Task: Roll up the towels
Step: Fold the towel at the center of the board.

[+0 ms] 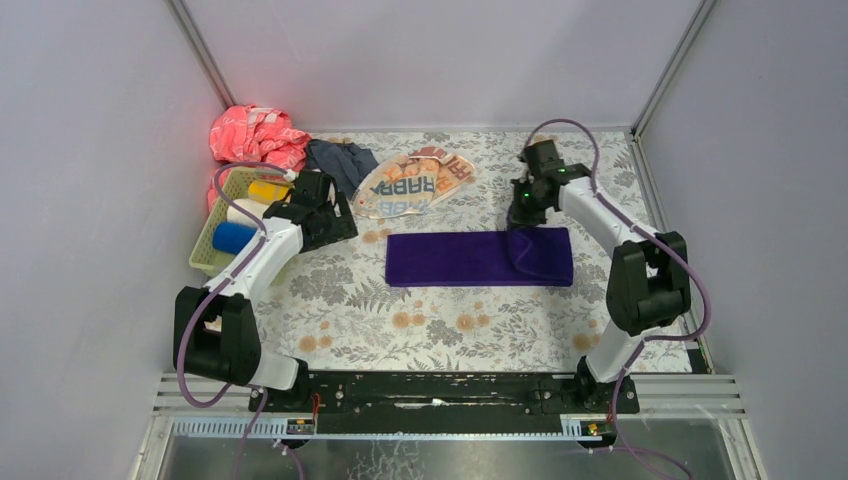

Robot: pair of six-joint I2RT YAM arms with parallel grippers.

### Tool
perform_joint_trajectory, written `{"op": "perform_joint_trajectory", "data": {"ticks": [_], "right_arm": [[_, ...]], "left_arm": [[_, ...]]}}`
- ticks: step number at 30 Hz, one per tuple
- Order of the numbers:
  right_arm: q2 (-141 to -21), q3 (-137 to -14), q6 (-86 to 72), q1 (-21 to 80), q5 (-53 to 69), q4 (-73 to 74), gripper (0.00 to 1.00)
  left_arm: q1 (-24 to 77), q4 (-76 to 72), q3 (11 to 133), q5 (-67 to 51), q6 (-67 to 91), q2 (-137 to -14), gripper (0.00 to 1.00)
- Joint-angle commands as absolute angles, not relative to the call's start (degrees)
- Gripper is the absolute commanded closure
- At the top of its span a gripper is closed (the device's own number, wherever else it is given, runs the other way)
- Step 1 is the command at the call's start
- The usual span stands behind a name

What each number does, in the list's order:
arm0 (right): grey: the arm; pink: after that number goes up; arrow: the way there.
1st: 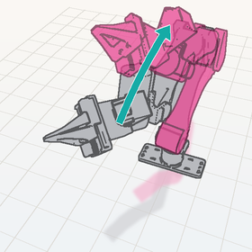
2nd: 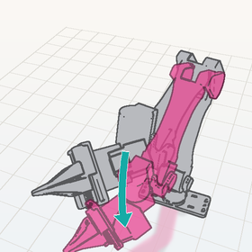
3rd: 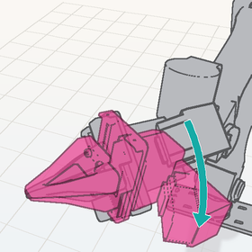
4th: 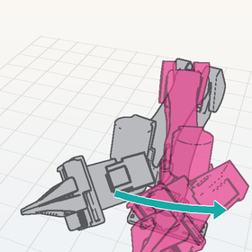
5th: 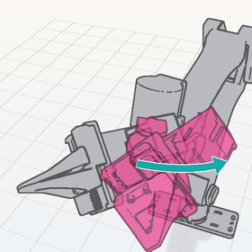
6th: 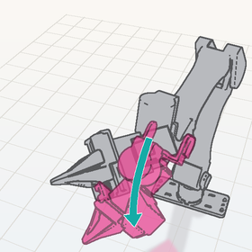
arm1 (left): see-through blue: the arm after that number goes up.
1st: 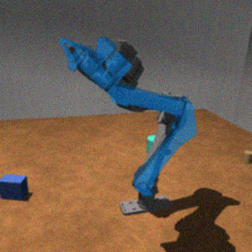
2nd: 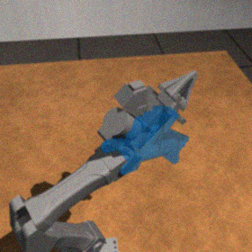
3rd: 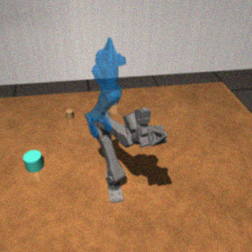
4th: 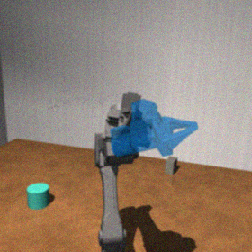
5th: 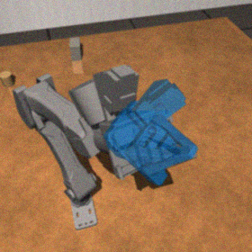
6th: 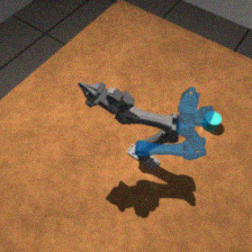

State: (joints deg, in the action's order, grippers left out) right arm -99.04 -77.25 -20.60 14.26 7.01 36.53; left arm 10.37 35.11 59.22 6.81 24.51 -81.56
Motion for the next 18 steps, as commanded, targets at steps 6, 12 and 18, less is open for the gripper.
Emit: {"op": "perform_joint_trajectory", "data": {"ticks": [6, 12, 18], "right_arm": [[-102.20, -85.36, -34.28, 27.87, 11.48, 31.66, 1.00], [-105.16, -88.15, -40.64, 31.41, 10.90, 29.31, 1.00], [-107.91, -90.44, -45.67, 34.28, 10.04, 28.50, 1.00]], "left_arm": [[10.55, 33.64, 58.45, 3.21, 23.42, -82.28, 0.15], [10.56, 33.50, 58.33, 1.60, 24.04, -82.99, 0.16], [10.57, 33.03, 57.92, -0.27, 24.55, -83.52, 0.16]]}}
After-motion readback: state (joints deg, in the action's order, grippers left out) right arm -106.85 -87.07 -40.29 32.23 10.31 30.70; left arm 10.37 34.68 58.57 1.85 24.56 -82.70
